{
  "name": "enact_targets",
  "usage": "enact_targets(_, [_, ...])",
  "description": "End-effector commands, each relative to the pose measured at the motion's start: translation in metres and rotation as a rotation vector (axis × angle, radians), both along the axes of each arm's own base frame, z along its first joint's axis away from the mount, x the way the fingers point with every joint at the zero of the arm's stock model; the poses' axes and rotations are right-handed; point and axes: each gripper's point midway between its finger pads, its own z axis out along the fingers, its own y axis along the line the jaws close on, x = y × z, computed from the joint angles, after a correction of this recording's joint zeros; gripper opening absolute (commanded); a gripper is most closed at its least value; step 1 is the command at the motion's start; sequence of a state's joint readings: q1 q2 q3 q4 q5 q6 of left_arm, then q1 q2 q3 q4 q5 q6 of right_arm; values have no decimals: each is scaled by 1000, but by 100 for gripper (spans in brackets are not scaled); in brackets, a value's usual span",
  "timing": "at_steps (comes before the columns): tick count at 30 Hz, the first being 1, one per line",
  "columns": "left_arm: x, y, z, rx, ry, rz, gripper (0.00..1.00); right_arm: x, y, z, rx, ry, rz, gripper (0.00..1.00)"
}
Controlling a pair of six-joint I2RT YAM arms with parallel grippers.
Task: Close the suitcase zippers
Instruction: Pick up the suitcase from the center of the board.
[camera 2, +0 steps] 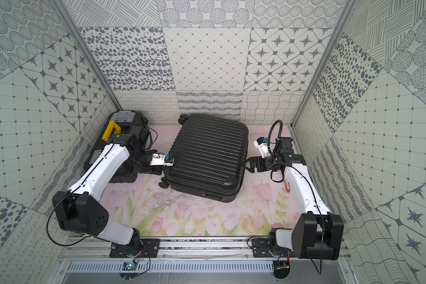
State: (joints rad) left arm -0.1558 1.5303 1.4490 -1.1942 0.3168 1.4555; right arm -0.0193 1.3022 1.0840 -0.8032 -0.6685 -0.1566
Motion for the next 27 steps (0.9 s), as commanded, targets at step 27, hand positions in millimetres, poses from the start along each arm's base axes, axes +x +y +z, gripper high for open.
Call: enact_targets(27, [-9, -12, 28, -178, -41, 142, 21, 69, -30, -22, -14, -206, -70, 58])
